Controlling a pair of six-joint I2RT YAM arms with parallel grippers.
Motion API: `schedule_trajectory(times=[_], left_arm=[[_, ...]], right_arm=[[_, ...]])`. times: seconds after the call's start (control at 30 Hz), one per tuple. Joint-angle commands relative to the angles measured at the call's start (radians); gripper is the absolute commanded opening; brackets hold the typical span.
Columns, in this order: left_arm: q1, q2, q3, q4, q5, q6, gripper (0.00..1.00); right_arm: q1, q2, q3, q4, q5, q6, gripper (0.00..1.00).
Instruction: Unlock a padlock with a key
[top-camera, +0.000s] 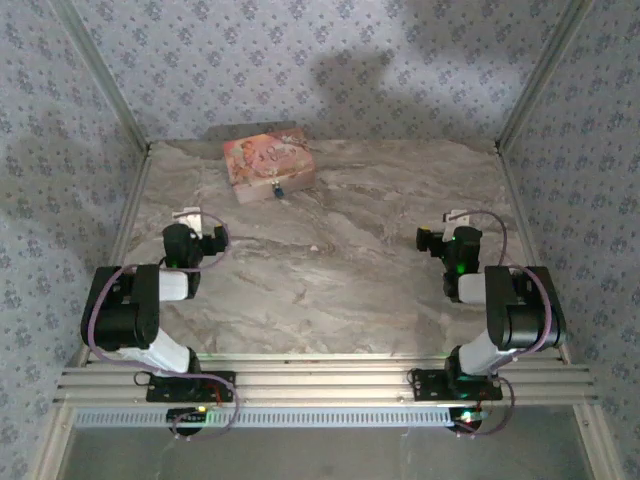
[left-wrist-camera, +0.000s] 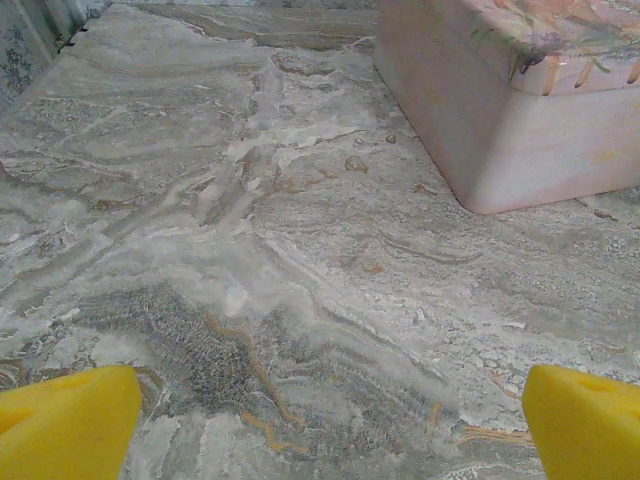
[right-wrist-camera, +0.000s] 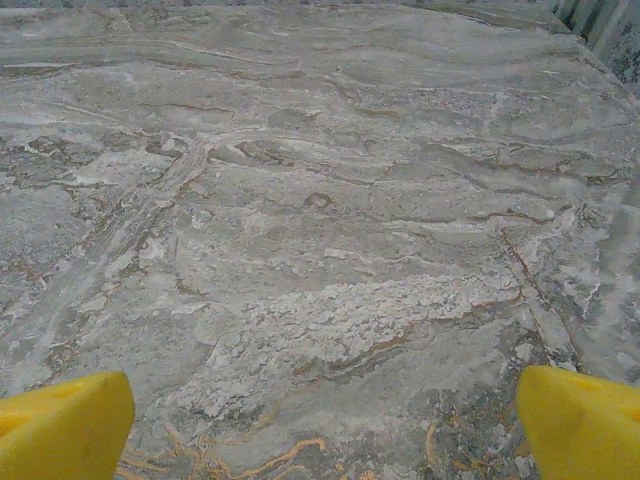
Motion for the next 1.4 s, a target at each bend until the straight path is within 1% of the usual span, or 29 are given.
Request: schedule_trajectory(times=[0.0,1.17,1.27,1.37], left_arm=[[0.008,-0.024,-0.006,-0.001,0.012,0.018,0.98],[0.010,-0.023,-0.006,-0.001,0.012,0.019,0.98],[0.023,-0.022,-0.006,-0.001,0.036,0.011,0.98],[0.023,-0.024,-0.007,0.001,0.039,0.012,0.98]], right_arm=[[-0.004,-0.018,0.011,-0.019,-0.006,-0.010,1.00],[-0.005,-0.019,0.013,-0.022,-0.011,-0.008,1.00],[-0.005,-0.022,0.007,-0.014,-0.011,-0.009,1.00],[0.001,-0.059,0.048,-0.112,-0.029,-0.026,1.00]])
